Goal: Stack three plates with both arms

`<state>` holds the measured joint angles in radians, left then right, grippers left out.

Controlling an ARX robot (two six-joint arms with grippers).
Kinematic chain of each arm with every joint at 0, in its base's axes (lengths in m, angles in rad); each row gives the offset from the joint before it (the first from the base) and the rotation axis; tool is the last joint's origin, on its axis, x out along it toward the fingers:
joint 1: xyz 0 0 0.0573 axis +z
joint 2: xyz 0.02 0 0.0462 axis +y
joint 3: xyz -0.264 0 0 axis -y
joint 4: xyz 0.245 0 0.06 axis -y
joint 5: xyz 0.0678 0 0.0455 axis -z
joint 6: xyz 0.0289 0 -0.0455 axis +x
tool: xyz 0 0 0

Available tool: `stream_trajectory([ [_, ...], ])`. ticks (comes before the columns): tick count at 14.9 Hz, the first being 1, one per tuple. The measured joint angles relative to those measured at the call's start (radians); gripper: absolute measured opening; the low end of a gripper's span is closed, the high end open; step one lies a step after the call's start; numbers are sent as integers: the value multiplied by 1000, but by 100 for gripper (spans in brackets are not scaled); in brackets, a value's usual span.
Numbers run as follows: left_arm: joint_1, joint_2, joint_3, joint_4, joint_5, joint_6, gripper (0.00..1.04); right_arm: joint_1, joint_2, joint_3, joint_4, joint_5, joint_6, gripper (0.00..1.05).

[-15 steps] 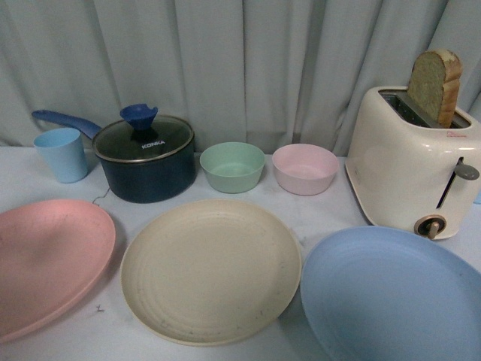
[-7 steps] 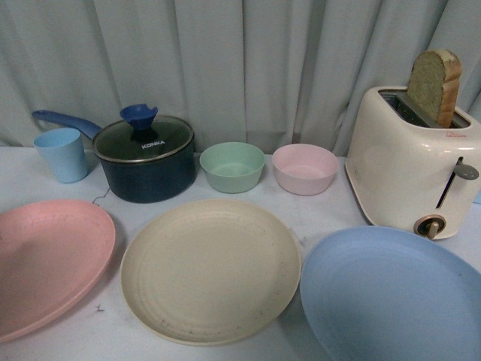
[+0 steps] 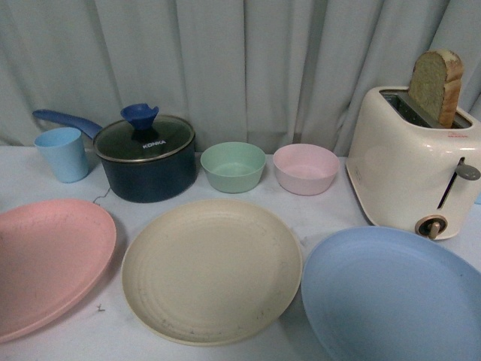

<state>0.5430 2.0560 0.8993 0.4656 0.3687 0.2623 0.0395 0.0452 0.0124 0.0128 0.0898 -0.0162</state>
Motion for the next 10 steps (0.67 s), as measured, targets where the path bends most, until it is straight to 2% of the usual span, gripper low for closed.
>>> stream_trajectory([
  [3, -26, 11, -21, 14, 48, -18, 98, 0, 0, 0, 0, 0, 0, 98],
  [6, -35, 96, -52, 111, -13, -12, 98, 0, 0, 0, 0, 0, 0, 98],
  [10, -40, 113, -100, 161, -4, 0, 98, 0, 0, 0, 0, 0, 0, 98],
])
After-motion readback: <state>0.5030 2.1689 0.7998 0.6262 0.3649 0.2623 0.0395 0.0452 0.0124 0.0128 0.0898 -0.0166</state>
